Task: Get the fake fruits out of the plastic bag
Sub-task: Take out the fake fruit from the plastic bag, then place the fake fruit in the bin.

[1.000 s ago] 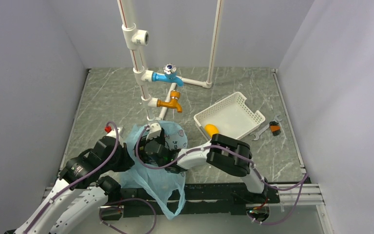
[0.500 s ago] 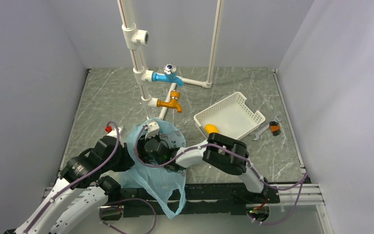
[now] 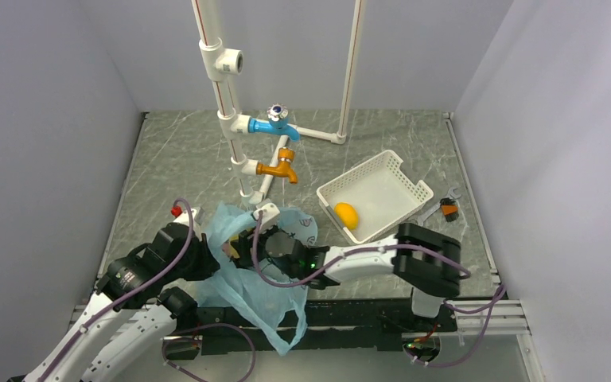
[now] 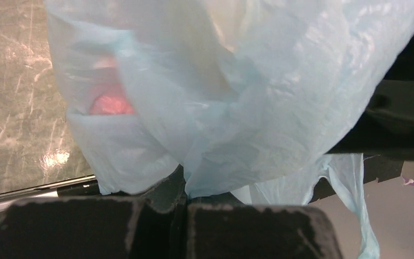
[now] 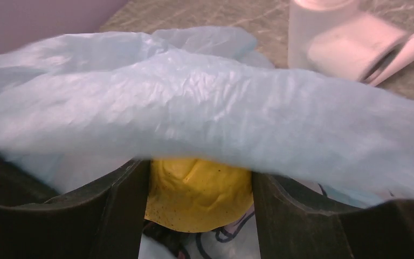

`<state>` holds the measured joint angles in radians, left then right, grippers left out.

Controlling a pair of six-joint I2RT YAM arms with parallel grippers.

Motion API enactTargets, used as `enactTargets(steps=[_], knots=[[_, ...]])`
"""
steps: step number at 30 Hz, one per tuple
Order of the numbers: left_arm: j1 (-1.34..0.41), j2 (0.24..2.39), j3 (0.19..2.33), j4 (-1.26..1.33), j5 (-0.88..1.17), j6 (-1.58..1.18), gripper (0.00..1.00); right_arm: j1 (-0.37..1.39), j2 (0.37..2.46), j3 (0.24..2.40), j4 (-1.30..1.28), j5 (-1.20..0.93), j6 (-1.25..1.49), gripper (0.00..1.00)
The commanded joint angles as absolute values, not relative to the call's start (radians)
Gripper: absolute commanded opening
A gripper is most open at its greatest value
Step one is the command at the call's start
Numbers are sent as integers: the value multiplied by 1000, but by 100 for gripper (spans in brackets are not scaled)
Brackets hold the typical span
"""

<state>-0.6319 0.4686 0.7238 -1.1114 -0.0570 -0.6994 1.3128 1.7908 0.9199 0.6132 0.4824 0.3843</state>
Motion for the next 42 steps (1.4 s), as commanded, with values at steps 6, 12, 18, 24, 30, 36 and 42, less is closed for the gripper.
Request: enactTargets(steps=[6,12,18,24,30,36,42], knots=[[-633,455,728,-1098,-45,-691,0,1309,1574,801,549,245,346,12],[-633,452,729,-1098,-46,-690,0,1310,1454,738,481,219,354,6],[-633,459,726,-1097,-44,-690,0,1310,1239,692,416,304,288,0],[-633,455,727,-1099,-47,-692,0,1305,986,613,402,475,193,0],[-633,461,727,-1098,-47,-692,0,1285,794,460,433,784,190,0],[-633,466,726,-1098,-46,-693,0,1093,766,414,229,862,467,0],[-633,479,727,-1098,-43,-691,0,946,853,514,-8,943,581,0]])
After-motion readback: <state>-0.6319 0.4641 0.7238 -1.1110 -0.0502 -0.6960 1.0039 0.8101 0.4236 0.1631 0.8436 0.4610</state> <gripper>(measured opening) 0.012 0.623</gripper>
